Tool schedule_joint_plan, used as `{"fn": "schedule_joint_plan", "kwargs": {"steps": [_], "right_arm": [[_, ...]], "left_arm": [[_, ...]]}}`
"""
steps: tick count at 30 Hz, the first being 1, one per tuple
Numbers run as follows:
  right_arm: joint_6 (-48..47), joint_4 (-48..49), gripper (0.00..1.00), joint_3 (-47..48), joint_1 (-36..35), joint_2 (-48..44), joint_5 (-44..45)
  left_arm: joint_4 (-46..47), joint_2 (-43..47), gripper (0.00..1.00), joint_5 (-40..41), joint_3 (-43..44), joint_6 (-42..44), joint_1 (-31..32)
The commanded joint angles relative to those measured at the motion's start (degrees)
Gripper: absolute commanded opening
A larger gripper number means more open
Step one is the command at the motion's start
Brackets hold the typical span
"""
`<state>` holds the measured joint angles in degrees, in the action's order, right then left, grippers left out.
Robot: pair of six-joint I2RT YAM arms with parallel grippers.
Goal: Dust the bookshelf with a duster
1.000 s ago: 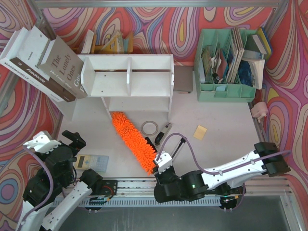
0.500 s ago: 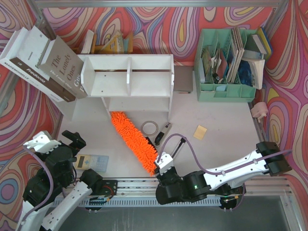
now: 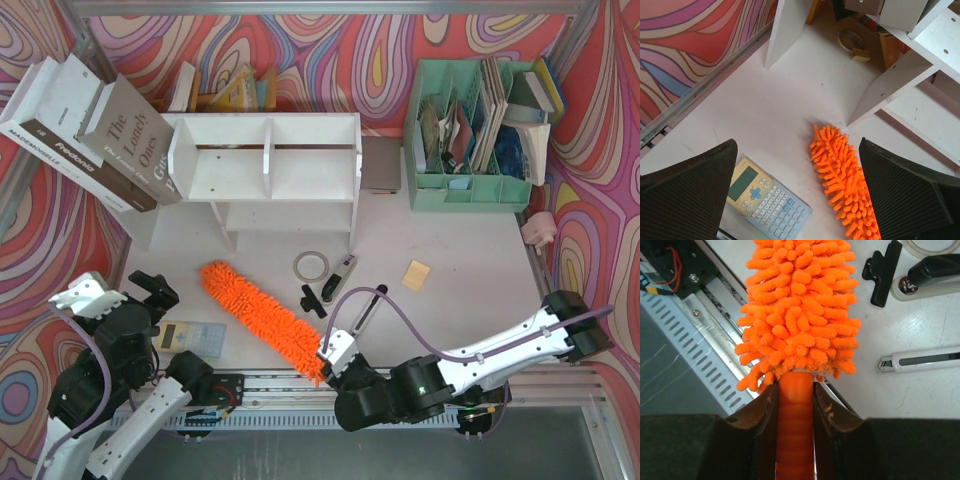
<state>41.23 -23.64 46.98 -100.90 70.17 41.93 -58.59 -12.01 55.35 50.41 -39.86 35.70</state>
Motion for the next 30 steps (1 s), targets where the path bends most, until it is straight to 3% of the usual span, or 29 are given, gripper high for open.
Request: {"fn": "schedule_joint_plan", "kwargs": {"steps": [1,8,14,21,30], "right_arm": [[-3.4,5.0,0.0,0.1,-0.4,-2.4,2.7],[-3.4,11.4,0.0,3.8,0.1,5.3,11.0],[7.8,0.5,0.0,14.4,4.5,14.9,13.5],[4.2,5.8,0.0,18.9,5.8,19.3,14.5],[-5.6,16.9,0.0,20.8,6.4,17.4,20.1]], "left_arm": [[-0.5,0.6,0.98,1.1,-0.4,0.1,0.2],[-1.4,1.3,0.98,1.9,-0.1,-0.7,0.2],[-1.8,3.1,0.98,2.8,-0.1,-1.4,0.2],[-1.7,3.6,0.98,2.5,-0.2,-1.2,0.2],[-0.9,2.7,0.98,1.6,-0.3,-0.6,0.2]]}}
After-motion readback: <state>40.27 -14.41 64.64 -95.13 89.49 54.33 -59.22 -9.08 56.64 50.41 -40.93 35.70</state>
